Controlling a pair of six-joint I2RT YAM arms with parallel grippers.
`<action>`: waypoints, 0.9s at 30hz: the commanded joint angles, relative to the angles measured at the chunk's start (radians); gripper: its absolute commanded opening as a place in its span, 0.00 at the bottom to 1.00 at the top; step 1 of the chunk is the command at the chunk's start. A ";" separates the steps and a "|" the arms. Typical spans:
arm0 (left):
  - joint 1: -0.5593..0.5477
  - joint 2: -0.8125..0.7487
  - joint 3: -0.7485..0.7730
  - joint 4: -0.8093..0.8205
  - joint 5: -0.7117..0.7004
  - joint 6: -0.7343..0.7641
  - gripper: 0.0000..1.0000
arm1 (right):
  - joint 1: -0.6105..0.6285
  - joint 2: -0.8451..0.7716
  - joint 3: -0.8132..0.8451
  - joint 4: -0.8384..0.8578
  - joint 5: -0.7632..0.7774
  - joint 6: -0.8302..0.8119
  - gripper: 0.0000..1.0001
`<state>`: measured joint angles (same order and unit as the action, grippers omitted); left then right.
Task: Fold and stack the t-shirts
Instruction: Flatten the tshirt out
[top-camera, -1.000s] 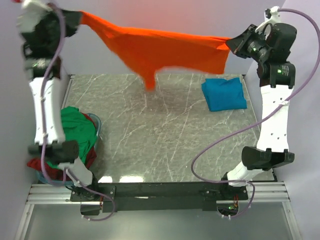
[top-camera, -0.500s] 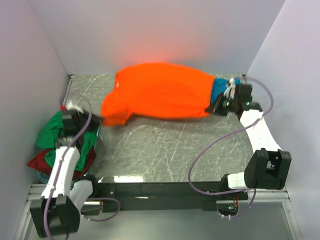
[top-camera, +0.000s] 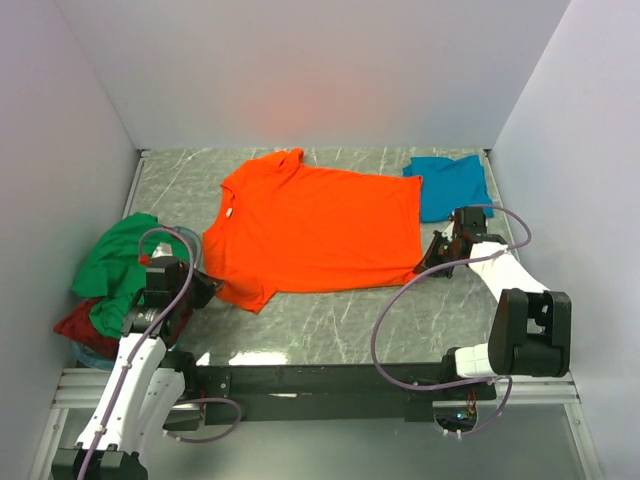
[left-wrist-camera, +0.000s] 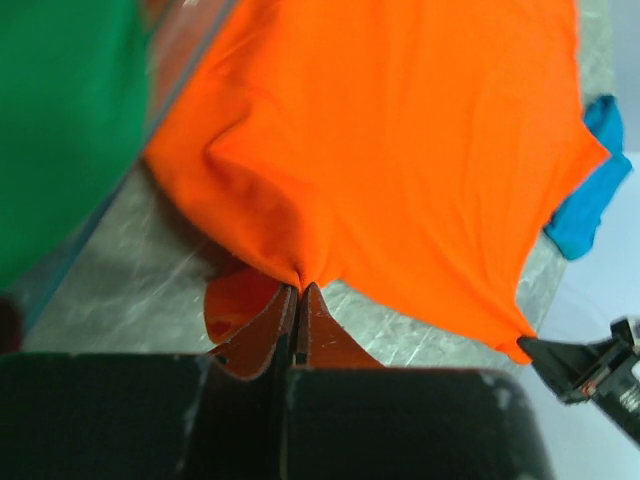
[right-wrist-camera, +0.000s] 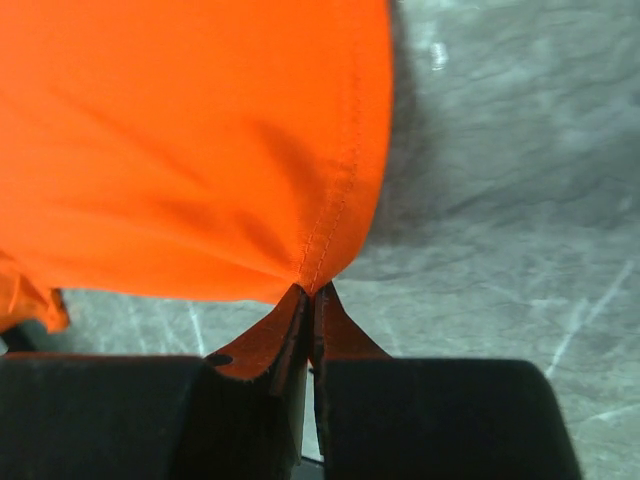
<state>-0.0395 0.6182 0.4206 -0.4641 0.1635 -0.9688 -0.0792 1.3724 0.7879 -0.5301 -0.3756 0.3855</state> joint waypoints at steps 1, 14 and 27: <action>-0.010 -0.018 -0.006 -0.100 -0.074 -0.091 0.01 | -0.005 -0.004 -0.010 0.030 0.084 0.021 0.01; -0.010 -0.069 0.121 -0.364 -0.150 -0.174 0.01 | -0.005 -0.137 0.059 -0.157 0.260 0.026 0.03; -0.011 -0.299 0.194 -0.633 -0.160 -0.237 0.60 | -0.005 -0.174 0.022 -0.212 0.352 0.049 0.37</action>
<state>-0.0494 0.3679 0.5365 -0.9997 0.0341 -1.1942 -0.0792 1.2236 0.7986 -0.7116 -0.0956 0.4232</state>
